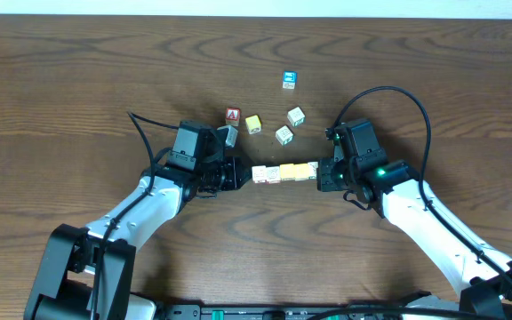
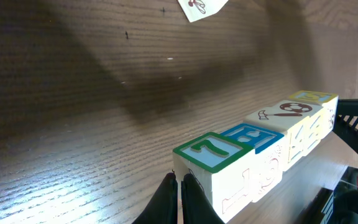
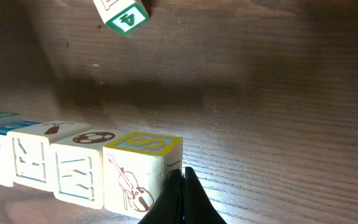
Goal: Lift 5 blocks
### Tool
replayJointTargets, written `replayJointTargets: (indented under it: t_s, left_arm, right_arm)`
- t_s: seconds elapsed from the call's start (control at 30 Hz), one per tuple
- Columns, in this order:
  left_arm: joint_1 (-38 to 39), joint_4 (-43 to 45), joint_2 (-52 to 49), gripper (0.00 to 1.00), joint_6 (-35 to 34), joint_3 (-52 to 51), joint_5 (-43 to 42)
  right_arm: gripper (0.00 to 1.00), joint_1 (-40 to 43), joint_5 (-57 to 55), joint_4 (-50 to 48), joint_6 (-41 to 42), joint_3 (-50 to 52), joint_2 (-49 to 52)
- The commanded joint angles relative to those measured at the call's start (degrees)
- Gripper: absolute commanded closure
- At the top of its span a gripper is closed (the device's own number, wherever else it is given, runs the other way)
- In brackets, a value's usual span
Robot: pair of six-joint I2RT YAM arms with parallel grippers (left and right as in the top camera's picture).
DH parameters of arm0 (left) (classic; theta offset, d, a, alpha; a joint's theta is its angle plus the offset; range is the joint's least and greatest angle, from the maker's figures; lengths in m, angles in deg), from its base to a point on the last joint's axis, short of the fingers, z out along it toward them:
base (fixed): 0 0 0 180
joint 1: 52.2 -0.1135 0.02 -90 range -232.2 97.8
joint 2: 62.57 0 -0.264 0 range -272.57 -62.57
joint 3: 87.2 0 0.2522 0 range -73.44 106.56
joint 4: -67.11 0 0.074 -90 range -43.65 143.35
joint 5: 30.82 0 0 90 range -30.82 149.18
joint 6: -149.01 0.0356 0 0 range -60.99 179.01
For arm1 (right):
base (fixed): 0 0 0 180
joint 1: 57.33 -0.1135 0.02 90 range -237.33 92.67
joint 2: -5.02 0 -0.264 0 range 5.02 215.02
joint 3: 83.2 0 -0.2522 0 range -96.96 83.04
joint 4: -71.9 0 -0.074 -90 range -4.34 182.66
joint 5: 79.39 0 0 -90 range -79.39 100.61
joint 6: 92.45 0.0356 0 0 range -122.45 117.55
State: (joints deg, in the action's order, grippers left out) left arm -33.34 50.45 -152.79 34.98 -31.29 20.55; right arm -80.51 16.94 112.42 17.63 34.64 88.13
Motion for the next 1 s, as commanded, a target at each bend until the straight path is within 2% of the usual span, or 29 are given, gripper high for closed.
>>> replayJointTargets:
  t_s: [0.0, 0.97]
  left_arm:
    - [2.49, 1.18, 1.25, 0.93, -0.31, 3.74, -10.23]
    - [2.49, 1.16, 3.15, 0.93, -0.79, 5.03, -10.23]
  right_arm:
    - [0.99, -2.43, 15.80, -1.53, -0.66, -2.60, -1.81]
    - [0.99, -2.43, 14.71, 1.36, -1.33, -3.32, -3.48]
